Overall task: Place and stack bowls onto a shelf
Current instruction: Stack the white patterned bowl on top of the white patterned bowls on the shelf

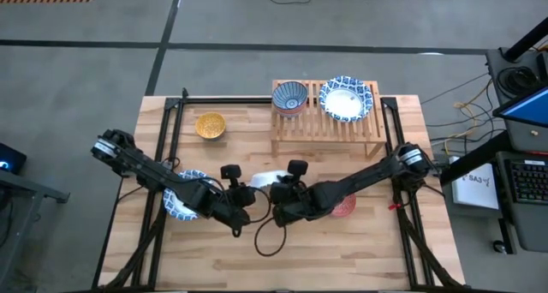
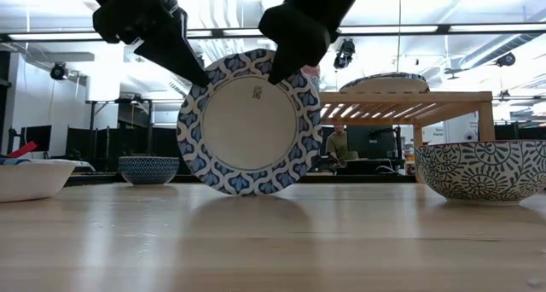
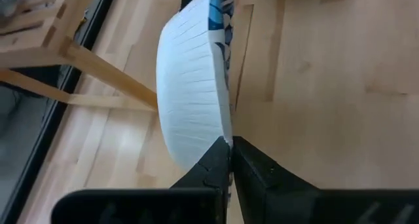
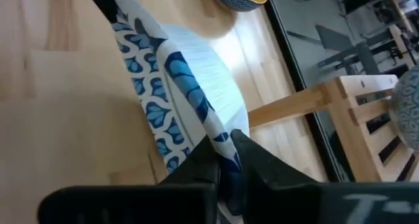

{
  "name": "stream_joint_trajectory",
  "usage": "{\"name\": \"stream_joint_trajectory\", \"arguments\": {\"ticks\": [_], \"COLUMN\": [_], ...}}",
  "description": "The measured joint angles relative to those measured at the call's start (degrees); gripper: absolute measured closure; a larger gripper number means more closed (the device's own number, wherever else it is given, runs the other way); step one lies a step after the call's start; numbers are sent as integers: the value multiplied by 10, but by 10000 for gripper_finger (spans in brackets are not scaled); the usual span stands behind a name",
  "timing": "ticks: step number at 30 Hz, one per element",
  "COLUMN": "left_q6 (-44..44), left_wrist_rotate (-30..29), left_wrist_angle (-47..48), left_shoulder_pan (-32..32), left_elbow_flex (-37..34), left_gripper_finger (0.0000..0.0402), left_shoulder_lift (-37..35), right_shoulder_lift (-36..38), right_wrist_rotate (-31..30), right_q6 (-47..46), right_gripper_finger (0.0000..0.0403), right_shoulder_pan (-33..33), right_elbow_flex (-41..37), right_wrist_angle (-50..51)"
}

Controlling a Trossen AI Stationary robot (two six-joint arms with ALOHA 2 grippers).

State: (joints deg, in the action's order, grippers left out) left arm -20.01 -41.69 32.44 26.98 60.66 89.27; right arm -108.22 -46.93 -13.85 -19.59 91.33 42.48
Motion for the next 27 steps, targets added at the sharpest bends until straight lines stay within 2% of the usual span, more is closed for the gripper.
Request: {"name": "stream_joint_trajectory", "arguments": {"ticks": [4,11,16,22,27], "left_q6": [31,100,150,195,200], "left_wrist_rotate": [-8,-69,-76,-77,-81], "left_wrist_angle": [2,1,2,1,-1], "left_shoulder_pan": [1,1,0,0,0], "left_elbow_flex": [0,0,0,0,0], "left_gripper_finger": [378,282,226,195,191], "left_shoulder_lift": [-17,-90,-147,-208,-247], "right_shoulder_lift": [6,35,67,113,152], "right_wrist_rotate": [33,117,187,260,332], "right_q6": [-10,-31,-42,-42,-47], "right_gripper_finger": [392,394,394,394,394], "right_shoulder_pan": [3,29,67,127,216], "right_elbow_flex": [9,43,97,193,287], "right_wrist_angle": [9,55,125,224,279]}}
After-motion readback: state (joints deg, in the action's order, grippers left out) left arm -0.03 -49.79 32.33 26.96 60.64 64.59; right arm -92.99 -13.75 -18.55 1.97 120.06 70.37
